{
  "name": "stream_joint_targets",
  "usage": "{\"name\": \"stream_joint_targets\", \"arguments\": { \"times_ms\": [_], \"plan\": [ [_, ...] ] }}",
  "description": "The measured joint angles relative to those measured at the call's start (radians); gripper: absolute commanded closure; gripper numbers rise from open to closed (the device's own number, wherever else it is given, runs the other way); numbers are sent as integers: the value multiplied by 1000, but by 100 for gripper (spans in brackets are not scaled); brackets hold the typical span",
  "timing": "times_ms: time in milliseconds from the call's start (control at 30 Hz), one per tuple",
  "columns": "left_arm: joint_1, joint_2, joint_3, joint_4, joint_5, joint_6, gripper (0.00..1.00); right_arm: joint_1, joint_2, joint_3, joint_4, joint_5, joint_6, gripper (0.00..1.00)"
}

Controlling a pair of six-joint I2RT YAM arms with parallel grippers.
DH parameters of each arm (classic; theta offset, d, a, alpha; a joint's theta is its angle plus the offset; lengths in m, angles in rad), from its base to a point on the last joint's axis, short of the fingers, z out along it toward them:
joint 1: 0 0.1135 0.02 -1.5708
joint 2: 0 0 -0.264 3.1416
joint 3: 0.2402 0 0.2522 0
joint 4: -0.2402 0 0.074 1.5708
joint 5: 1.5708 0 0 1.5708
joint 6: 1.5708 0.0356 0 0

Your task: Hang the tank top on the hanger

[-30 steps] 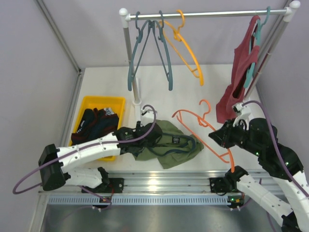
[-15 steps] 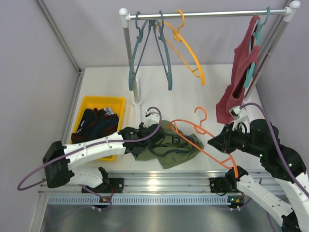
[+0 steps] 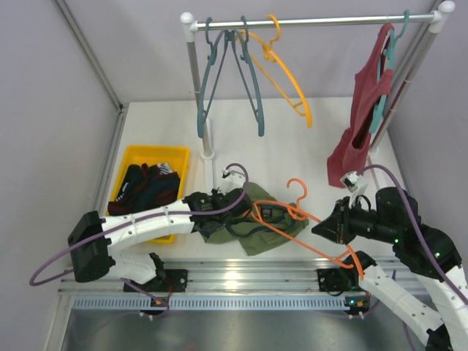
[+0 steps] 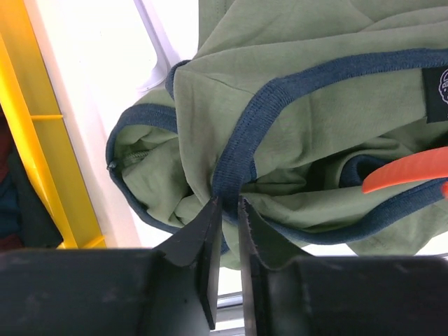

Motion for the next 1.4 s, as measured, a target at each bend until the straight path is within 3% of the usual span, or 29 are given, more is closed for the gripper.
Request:
{"name": "stream_joint_targets", "arguments": {
  "times_ms": [167,900,1400],
  "plan": [
    [0,0,0,-3,-6,10,100,0,-12,-66,24,-17,14,100],
    [0,-53,47,-36,5,13,100,0,-42,-401,506,-127,132,100],
    [0,-78,66,-54,29,20,100,3,37,-635,881,-219,198,100]
  ]
}}
